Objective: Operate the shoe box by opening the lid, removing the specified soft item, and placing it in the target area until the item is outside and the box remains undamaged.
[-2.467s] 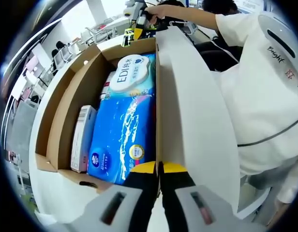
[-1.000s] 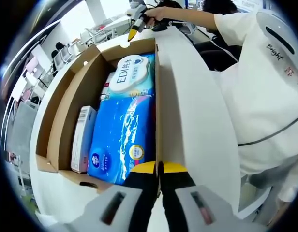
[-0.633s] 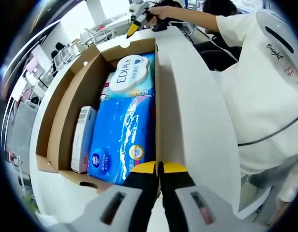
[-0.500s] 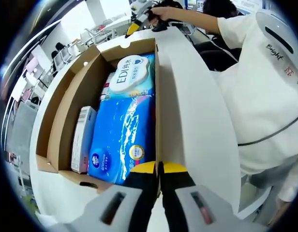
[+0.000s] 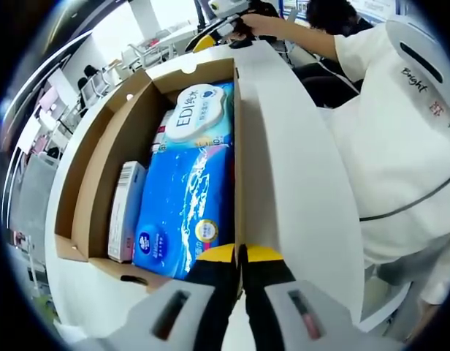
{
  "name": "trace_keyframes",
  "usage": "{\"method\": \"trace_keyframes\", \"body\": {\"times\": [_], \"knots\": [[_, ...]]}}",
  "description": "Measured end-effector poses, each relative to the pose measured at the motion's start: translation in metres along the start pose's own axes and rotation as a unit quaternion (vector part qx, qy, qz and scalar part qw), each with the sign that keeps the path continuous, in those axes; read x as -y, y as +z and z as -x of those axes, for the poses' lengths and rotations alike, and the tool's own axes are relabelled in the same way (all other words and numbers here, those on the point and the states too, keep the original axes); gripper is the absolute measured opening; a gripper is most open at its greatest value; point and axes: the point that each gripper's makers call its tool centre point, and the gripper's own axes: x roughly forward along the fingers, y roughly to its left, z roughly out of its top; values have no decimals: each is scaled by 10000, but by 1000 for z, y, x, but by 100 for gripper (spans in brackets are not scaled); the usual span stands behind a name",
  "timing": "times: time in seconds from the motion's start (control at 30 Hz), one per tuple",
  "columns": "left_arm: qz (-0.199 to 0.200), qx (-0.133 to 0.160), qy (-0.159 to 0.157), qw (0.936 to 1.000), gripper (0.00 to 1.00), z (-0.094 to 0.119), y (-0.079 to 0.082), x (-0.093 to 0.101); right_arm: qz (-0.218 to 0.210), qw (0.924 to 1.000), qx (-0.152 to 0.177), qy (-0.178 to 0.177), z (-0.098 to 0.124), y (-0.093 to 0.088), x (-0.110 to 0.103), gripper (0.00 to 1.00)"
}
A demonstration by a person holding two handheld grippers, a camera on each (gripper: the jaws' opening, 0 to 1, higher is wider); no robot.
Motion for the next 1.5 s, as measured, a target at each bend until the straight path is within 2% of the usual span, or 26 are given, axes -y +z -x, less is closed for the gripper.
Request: {"method": "trace_keyframes", "body": {"times": [0.07,0.17,0.2,0.4,0.57,0.67,0.7,0.77,1.0,1.27,1.4,1.5], "knots": [[9,8,1,10000,2,0,0,0,78,9999,63,-84,2,-5,-5,54],[3,1,6,10000,2,0,0,0,188,9997,-9,-168,0,-15,-10,64],[1,0,11,10000,2,0,0,0,309,9994,57,-176,0,-16,-13,64],[-6,24,30,10000,2,0,0,0,278,9994,115,-193,-2,-23,-19,64],[-9,39,37,10000,2,0,0,0,360,9990,-12,-271,-12,-30,-22,67],[-10,70,48,10000,2,0,1,0,318,9989,-66,-341,-16,-35,-24,67],[-18,67,49,10000,2,0,1,0,120,9994,-69,-328,-18,-39,-27,67],[-12,62,46,10000,2,0,1,0,41,9997,-108,-237,-22,-45,-31,67],[-22,67,45,10000,2,0,1,-1,211,9987,-298,-350,-29,-61,-33,67],[-27,67,49,10000,2,0,1,-1,165,9983,-460,-308,-32,-70,-33,72],[-22,65,45,10000,2,-1,1,-1,25,9964,-712,-456,-33,-84,-28,71],[-21,67,49,10000,2,-1,1,-1,-142,9960,-729,-495,-32,-86,-30,70]]}}
